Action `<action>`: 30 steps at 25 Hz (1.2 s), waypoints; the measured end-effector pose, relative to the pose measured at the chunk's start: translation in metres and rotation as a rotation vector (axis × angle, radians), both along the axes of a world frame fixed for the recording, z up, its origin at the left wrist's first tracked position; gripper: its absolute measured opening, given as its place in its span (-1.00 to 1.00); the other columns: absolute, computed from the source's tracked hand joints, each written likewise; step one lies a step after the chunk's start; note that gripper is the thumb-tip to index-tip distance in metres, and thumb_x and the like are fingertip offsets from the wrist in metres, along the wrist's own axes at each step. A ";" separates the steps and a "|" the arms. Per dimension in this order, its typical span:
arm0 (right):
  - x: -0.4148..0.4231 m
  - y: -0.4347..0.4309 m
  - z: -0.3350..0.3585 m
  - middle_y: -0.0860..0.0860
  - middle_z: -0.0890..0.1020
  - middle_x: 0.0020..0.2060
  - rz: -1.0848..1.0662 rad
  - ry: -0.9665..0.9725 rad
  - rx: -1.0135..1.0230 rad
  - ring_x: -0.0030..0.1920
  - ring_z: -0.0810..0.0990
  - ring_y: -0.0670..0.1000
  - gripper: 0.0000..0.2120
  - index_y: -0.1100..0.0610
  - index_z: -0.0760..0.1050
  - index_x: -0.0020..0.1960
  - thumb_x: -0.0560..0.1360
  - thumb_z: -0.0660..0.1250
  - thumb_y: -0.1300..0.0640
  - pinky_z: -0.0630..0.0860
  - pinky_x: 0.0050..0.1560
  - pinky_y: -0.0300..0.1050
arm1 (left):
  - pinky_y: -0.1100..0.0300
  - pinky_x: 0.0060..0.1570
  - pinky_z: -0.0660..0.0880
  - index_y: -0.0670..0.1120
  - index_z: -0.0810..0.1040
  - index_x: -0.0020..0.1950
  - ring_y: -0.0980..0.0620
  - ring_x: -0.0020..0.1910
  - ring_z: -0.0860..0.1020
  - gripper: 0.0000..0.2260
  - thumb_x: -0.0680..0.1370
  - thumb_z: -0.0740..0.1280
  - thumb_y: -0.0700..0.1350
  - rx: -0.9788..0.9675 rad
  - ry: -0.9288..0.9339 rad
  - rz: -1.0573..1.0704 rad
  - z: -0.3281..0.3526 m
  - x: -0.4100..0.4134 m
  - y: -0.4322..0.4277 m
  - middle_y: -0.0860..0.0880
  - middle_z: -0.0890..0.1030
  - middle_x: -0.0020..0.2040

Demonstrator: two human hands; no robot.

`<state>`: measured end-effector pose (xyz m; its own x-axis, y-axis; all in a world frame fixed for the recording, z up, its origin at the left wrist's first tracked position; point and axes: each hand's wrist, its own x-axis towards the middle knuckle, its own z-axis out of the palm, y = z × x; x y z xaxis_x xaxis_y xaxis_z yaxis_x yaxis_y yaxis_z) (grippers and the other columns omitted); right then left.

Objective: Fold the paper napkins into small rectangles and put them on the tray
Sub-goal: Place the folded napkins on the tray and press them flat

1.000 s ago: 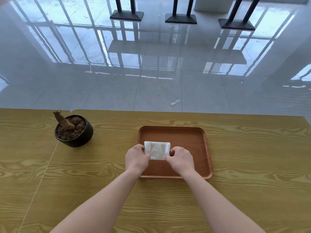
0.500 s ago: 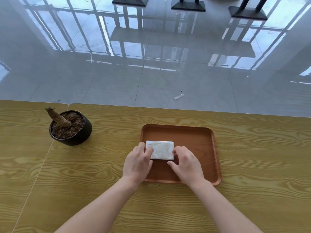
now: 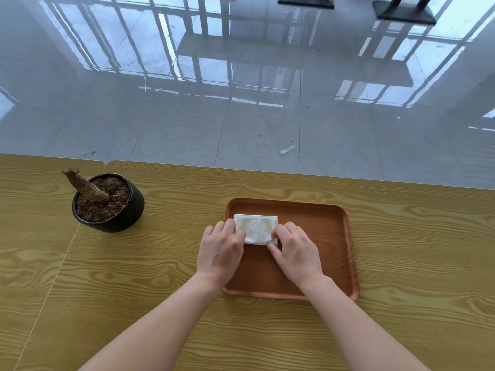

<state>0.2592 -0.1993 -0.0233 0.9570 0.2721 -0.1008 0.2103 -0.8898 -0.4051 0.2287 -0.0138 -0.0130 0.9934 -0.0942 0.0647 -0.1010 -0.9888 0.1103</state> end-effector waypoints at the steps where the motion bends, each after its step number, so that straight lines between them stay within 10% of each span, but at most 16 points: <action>1: 0.003 0.001 0.000 -0.07 0.51 -0.06 0.003 0.001 -0.005 -0.04 0.50 -0.01 -0.83 0.05 0.48 0.00 0.49 0.43 0.03 0.55 -0.23 -0.06 | 0.01 -0.29 0.46 -0.09 0.54 -0.29 -0.08 -0.30 0.47 -0.87 0.43 0.44 -0.22 0.005 0.006 0.010 0.000 0.002 0.001 -0.05 0.52 -0.25; 30: 0.031 0.009 0.011 -0.05 0.49 -0.08 0.023 0.047 -0.021 -0.06 0.49 0.00 -0.81 0.03 0.47 0.02 0.51 0.40 -0.03 0.47 -0.20 -0.10 | 0.03 -0.34 0.44 -0.11 0.52 -0.31 -0.09 -0.31 0.45 -0.85 0.44 0.43 -0.18 -0.005 0.034 0.049 0.008 0.024 0.010 -0.06 0.51 -0.29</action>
<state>0.2903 -0.1901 -0.0126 0.9447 0.2909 -0.1514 0.2116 -0.8934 -0.3963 0.2530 -0.0037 -0.0049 0.9985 -0.0456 0.0309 -0.0489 -0.9918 0.1178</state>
